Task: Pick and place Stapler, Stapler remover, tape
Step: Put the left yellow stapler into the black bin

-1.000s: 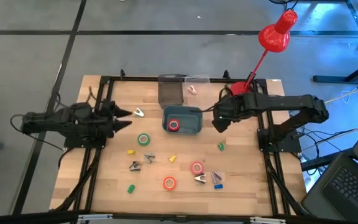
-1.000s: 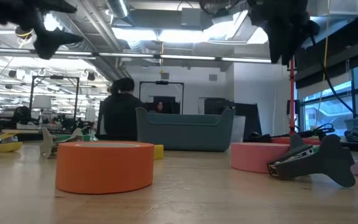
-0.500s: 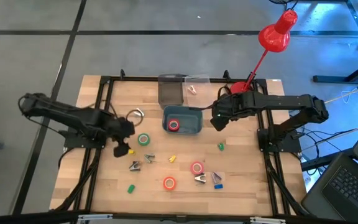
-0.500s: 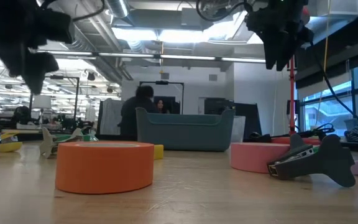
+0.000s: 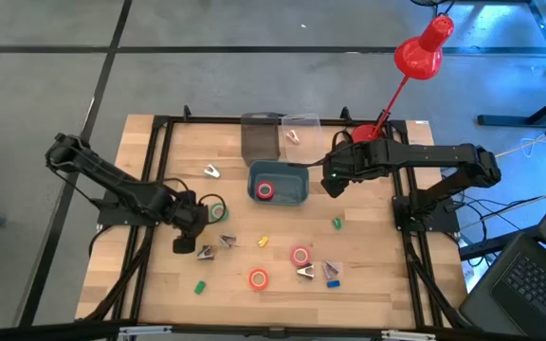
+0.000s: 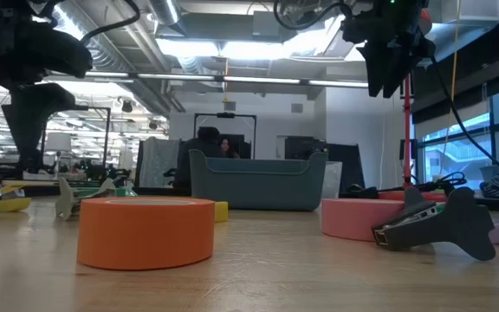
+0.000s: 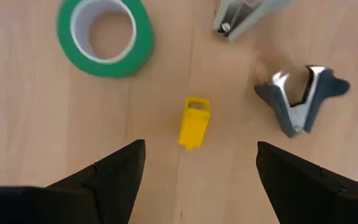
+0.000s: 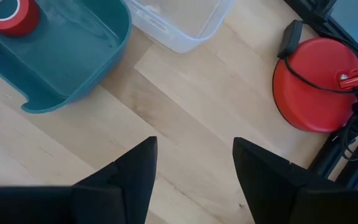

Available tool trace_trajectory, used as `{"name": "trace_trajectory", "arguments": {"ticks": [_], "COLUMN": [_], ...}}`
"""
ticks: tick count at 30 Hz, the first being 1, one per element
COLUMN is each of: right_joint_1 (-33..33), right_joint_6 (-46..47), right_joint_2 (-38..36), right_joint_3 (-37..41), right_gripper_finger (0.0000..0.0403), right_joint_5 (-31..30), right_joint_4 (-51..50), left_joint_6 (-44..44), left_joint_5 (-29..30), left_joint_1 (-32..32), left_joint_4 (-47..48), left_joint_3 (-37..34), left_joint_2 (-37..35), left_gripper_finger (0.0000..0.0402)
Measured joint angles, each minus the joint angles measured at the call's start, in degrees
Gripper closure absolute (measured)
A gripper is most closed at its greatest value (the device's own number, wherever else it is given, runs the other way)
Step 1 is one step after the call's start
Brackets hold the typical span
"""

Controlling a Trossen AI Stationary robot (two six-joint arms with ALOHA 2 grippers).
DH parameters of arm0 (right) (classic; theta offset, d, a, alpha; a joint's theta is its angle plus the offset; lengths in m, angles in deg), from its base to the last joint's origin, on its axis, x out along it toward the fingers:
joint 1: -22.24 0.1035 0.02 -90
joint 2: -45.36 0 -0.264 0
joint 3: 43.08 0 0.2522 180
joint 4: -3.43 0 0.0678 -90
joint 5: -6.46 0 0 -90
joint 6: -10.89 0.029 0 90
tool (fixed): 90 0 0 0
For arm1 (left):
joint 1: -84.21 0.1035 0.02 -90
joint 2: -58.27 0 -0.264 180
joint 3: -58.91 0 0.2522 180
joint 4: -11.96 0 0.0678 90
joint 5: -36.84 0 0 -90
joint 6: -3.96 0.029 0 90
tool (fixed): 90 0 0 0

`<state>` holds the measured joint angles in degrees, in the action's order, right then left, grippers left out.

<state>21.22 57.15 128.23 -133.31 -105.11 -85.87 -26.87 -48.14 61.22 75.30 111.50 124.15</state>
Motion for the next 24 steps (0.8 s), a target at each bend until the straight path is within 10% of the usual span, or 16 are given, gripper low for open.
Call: {"name": "trace_trajectory", "arguments": {"ticks": [24], "right_joint_1": [0.0], "right_joint_6": [-1.7], "right_joint_2": [0.0], "right_joint_3": [0.0], "right_gripper_finger": [0.0189], "right_joint_5": [0.1], "right_joint_4": [-0.2], "left_joint_6": [5.5], "left_joint_5": [-0.2], "left_joint_1": [-1.0], "left_joint_4": [-13.3], "left_joint_3": [-3.3], "left_joint_2": [13.9], "left_gripper_finger": [0.0105]}}
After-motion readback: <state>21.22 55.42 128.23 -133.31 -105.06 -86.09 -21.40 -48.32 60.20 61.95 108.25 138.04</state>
